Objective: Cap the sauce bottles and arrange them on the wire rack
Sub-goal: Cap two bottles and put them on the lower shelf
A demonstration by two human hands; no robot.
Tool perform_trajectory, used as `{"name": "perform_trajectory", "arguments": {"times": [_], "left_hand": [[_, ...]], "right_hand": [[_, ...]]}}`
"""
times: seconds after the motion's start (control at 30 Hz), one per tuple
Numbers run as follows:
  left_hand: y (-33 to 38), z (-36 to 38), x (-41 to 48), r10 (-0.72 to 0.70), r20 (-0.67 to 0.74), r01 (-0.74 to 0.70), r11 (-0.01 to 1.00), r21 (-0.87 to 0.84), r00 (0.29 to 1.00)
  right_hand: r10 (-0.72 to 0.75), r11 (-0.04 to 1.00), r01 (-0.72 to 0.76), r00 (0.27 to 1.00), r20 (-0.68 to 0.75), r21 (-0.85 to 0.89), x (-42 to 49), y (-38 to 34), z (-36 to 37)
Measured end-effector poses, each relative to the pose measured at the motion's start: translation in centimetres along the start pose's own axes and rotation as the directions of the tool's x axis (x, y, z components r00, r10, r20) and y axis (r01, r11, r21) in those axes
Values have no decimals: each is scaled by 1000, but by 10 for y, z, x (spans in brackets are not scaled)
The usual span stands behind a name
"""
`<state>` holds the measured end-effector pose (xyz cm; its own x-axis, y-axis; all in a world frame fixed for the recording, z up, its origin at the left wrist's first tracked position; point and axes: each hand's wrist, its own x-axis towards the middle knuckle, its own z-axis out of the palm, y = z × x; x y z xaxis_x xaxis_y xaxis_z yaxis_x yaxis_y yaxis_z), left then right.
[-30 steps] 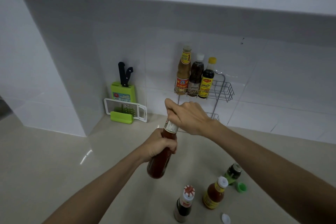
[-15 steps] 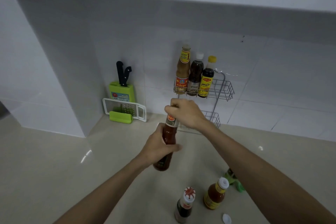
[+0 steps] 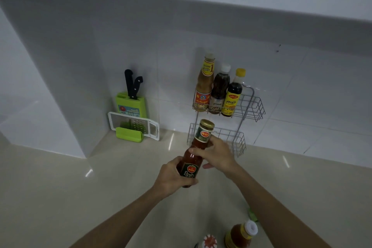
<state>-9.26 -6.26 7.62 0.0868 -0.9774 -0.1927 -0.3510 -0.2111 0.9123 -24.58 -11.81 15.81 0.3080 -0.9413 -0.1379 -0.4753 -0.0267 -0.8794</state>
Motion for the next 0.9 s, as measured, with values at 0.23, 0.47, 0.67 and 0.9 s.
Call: {"name": "perform_trajectory", "arguments": {"times": [0.23,0.47,0.67,0.9], "left_hand": [[-4,-24,81,-81,281,72,996,44,956],[0,-19,140,-195,174,198,980,-1,965],[2,-3,166,-269,230,282,959,-27,935],[-3,8,178,-287,229,318,942,-109,930]], "right_hand": [[-79,995,50,912,-402,-81,54,31,-3],[-128,992,121,864,-487,-46,93,46,7],[-121,992,93,897,-425,-86,119,65,25],[-38,990,-23,902,-430,-136,144,65,18]]}}
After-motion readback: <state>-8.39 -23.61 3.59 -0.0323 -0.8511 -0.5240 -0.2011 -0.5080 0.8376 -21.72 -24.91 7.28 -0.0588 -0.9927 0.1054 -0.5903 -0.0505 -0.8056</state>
